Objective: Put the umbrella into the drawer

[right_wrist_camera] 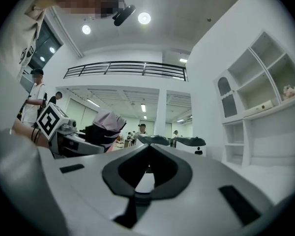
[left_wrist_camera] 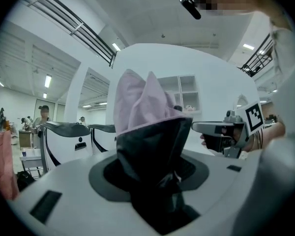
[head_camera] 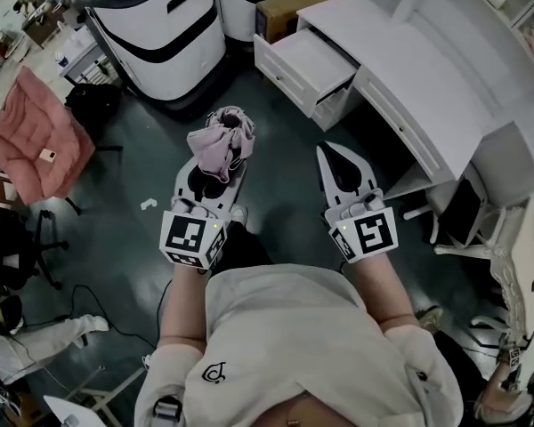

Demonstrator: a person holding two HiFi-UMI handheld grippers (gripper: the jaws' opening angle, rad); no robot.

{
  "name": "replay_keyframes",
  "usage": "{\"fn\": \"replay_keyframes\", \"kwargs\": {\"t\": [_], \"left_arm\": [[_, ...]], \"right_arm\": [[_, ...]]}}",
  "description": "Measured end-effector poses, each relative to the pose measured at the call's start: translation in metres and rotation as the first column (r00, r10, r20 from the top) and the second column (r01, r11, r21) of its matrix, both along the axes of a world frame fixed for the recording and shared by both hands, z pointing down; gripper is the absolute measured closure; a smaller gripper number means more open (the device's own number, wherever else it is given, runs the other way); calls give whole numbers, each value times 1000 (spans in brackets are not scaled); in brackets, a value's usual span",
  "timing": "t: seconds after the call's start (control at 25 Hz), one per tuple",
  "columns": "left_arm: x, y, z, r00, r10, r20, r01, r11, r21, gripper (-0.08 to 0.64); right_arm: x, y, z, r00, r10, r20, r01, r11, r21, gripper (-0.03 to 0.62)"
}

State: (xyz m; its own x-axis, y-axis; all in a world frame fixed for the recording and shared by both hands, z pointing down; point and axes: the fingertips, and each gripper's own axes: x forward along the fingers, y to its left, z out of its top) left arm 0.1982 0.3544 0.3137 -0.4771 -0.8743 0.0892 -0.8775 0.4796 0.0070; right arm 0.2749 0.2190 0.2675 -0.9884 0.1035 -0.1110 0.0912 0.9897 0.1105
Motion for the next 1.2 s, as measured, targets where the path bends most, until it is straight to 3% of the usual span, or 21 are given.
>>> {"fn": "replay_keyframes", "kwargs": {"t": [0.28, 0.52, 0.8, 1.2], "left_arm": [[-142, -17, -8, 993, 115, 2, -115, 993, -2, 336], [-228, -46, -7, 975, 221, -26, -221, 975, -28, 336], [-285, -110, 12, 948, 312, -64, -315, 947, -57, 336], [-363, -254, 32, 911, 403, -88, -411, 906, -102, 336]], "right_arm": [[-132, -21, 3, 989, 149, -18, -150, 989, -19, 584], [-205, -41, 7, 962, 270, -52, -272, 961, -55, 584], [-254, -97, 24, 938, 329, -109, -337, 939, -68, 584], [-330, -229, 34, 917, 383, -111, -391, 919, -55, 584]]}}
